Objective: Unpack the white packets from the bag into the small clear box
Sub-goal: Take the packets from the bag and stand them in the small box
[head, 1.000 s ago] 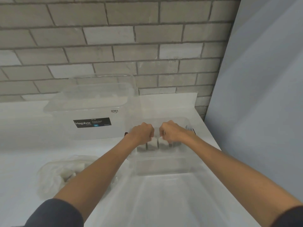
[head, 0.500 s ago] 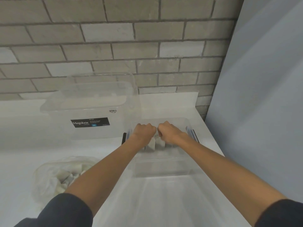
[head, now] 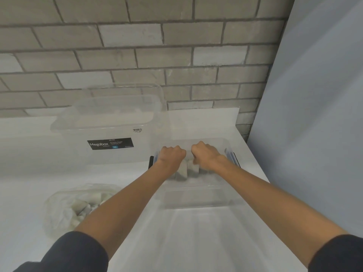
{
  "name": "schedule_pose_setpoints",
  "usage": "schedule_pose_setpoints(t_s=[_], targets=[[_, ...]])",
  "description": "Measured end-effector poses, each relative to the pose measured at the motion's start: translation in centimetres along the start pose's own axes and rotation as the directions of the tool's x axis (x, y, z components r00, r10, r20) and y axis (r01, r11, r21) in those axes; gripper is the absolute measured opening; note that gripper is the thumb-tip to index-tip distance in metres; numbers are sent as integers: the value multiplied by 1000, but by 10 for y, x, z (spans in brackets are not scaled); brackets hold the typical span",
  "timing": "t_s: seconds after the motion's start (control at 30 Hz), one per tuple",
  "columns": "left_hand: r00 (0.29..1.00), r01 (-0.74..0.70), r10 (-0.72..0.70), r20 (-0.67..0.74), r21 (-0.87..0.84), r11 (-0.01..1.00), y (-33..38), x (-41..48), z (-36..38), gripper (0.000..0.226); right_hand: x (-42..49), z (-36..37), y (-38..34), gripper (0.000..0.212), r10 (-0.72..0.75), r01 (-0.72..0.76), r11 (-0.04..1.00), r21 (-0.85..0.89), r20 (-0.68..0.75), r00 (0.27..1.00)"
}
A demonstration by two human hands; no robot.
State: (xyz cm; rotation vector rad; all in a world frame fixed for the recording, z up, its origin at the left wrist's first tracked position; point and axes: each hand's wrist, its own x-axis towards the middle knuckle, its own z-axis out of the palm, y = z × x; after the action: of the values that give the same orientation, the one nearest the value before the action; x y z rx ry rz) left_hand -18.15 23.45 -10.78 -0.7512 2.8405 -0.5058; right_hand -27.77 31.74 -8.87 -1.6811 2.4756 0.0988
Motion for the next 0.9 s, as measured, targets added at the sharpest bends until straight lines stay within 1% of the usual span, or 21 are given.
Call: schedule_pose_setpoints(t_s=[0.1,0.17,0.27,0.37,0.47,0.57,0.7,0.9], targets=[[1000,9,-9,-6,-60,998,-4,-3,-4,25,-4,-8,0,17,-2,3,1000,-13,6,1000],[999,12,-19,-46,-133,991,-8,-7,-12,26,-7,-18,-1,20,-6,6,1000,-10,-2,1000],[994,3,-32,-107,-258,966,-19,-15,-31,28,-12,-39,-7,21,-13,14,1000,21,-63,998],[985,-14,-52,-165,-380,925,-40,-30,-49,26,-17,-61,-19,17,-17,30,995,92,-143,990],[972,-1,-108,-206,-466,885,-67,-55,-61,23,-20,-78,-39,11,-37,74,982,171,-211,977],[960,23,-169,-222,-542,840,-100,-85,-60,18,-23,-88,-67,13,-79,137,964,227,-247,966],[946,55,-239,-218,-621,782,-143,-128,-44,15,-25,-89,-114,15,-169,237,933,271,-252,953],[956,121,-274,-104,-713,691,-188,-181,2,9,-26,-74,-182,18,-248,312,901,301,-232,941]])
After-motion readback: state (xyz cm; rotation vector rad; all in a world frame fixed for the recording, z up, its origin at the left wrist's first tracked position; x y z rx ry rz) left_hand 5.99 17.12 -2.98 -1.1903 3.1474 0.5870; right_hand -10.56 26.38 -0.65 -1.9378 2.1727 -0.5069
